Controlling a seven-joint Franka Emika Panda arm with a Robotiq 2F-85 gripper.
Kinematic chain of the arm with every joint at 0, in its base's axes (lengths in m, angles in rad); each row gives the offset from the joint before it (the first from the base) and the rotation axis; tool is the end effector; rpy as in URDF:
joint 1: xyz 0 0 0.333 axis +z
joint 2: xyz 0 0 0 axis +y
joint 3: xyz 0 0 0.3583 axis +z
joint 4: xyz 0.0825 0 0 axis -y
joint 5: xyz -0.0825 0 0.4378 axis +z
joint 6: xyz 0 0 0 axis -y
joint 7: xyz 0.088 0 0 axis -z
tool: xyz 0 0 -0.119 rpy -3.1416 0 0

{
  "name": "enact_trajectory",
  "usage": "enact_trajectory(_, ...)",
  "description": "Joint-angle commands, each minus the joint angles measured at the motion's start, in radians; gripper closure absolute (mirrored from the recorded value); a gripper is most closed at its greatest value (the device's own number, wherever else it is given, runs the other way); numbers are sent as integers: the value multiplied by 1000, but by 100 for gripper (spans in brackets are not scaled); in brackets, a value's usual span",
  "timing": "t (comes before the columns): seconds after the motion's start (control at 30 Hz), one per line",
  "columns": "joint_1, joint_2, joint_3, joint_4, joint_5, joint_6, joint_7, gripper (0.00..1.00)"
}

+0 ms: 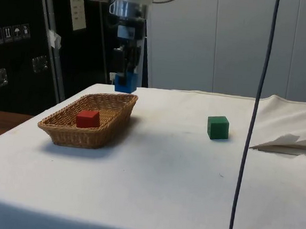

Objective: Pick up exactly two blocks and place them into the basket.

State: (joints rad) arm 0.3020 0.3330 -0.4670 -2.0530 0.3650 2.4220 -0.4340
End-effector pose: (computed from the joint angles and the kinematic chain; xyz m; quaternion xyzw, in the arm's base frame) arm 0.6431 -0.0945 0.2889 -0.9976 -0.0156 -0.0566 0.0368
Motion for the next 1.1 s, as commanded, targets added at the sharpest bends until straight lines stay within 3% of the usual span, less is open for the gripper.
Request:
enact_trajectory(0.0, -7, 20, 3, 31, 7, -21, -8, 99)
enact_trajectory(0.27, -17, 101, 3, 146, 21, -58, -21, 99)
enact_trajectory(0.3, -9, 93, -4, 132, 12, -46, -12, 99)
enact_trajectory(0.33, -18, 110, 3, 157, 22, -60, -23, 99)
enact_trajectory(0.6, -23, 192, 4, 245, 47, -67, -58, 99)
enact_trajectory(0.63, -15, 187, -4, 237, 41, -60, -49, 99)
enact_trajectory(0.67, -24, 201, 5, 251, 51, -65, -63, 99)
enact_trajectory(0.7, -25, 209, 5, 256, 54, -64, -67, 99)
enact_trajectory(0.83, -26, 242, 6, 275, 66, -56, -84, 99)
enact_trajectory(0.87, -17, 239, -4, 271, 60, -59, -76, 99)
enact_trajectory(0.9, -26, 251, 6, 279, 71, -54, -90, 99)
enact_trajectory(1.07, -24, 295, 5, 295, 95, -38, -125, 99)
